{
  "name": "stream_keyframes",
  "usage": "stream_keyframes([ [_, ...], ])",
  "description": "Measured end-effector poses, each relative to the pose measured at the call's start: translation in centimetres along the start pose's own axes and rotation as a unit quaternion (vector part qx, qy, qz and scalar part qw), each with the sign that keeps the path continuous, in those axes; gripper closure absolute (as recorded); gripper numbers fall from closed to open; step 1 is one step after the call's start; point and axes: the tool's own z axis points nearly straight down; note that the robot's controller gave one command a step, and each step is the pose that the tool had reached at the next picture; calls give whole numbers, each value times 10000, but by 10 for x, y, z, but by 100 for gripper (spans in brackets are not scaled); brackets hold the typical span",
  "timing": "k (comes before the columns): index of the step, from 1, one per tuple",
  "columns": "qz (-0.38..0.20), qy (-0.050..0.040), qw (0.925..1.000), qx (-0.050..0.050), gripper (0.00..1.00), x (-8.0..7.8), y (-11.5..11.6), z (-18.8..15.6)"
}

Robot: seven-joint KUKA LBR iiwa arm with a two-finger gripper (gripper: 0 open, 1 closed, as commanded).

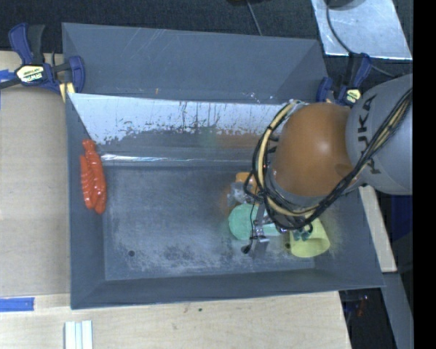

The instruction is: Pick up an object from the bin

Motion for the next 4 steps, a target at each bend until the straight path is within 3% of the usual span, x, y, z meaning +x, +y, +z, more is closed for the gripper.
stream_keyframes([
  [1,892,-20,9960,-1,0,-23,-55,-10],
  [2,34,5,10000,-1,0,-4,-90,-12],
  [3,1870,-9,9824,-10,0,-25,-81,58],
  [4,639,-22,9980,-3,100,-23,-99,57],
])
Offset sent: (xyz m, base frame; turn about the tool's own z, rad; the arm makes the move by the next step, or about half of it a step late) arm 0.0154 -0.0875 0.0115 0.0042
